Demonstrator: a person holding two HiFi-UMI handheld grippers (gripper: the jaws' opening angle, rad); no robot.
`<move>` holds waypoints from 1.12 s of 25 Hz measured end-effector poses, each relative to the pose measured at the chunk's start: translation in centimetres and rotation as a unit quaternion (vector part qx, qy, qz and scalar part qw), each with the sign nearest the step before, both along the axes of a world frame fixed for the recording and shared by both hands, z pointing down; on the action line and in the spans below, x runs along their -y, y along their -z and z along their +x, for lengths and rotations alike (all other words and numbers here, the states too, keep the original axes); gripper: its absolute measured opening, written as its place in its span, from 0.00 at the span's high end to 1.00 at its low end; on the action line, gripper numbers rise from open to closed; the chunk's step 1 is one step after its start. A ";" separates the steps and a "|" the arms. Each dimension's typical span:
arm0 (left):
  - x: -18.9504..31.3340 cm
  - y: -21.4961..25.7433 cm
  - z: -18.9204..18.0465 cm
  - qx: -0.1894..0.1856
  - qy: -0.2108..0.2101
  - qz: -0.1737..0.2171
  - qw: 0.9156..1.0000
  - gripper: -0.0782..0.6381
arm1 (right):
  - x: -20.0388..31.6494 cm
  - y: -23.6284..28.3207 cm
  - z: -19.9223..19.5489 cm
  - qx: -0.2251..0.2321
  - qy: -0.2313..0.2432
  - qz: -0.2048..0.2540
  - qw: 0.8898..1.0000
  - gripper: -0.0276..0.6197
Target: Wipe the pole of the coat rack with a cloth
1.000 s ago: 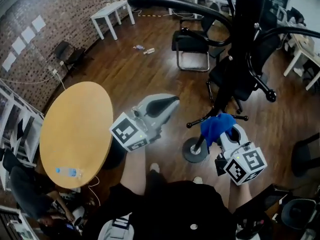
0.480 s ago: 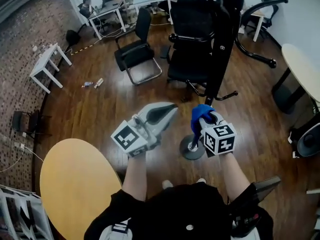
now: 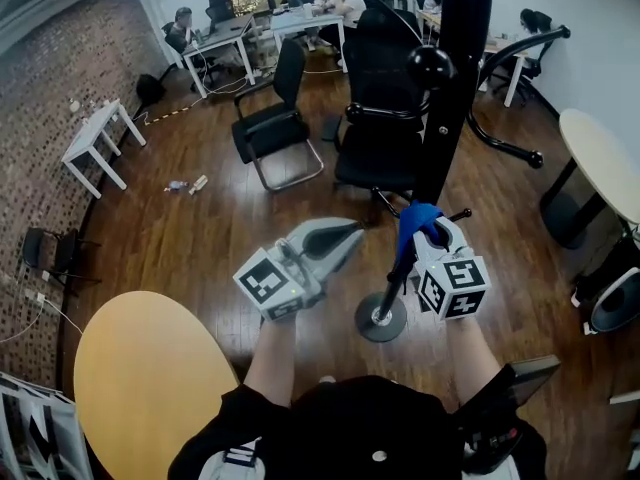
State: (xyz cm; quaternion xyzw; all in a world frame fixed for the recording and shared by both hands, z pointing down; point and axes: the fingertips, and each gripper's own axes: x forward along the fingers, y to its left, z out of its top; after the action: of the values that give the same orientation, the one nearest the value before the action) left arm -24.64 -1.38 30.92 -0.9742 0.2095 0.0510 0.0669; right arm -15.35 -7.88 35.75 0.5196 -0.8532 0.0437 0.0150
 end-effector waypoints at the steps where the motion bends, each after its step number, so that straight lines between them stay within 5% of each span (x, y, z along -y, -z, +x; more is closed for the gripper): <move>1: 0.5 0.0 0.0 0.002 -0.005 0.002 1.000 0.89 | 0.2 2.4 0.0 0.003 0.000 0.028 1.000 0.91; 7: 0.6 2.2 1.6 -0.020 -0.047 0.030 0.998 0.89 | 0.2 15.1 0.8 -0.009 -0.034 0.173 0.984 0.91; 11: 0.2 3.6 1.2 -0.030 -0.067 0.045 0.996 0.89 | -0.6 21.9 0.0 -0.007 -0.050 0.219 0.974 0.91; 16: -0.2 5.3 0.8 -0.031 -0.076 0.052 0.995 0.89 | -5.8 28.8 -2.8 0.013 0.018 0.261 0.965 0.91; 22: -0.7 6.4 1.6 -0.032 -0.078 0.080 0.993 0.89 | -13.3 32.2 -4.9 0.028 0.106 0.334 0.936 0.91; 28: -1.0 5.7 0.8 -0.030 -0.086 0.075 0.993 0.89 | -3.4 26.2 -0.4 0.048 -0.016 0.234 0.971 0.91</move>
State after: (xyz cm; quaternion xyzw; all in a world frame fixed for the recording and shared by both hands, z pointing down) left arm -23.80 -0.41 25.27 -0.9788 0.1225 0.1012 0.1289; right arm -15.73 -4.46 9.53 0.5197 -0.8309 -0.1321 -0.1484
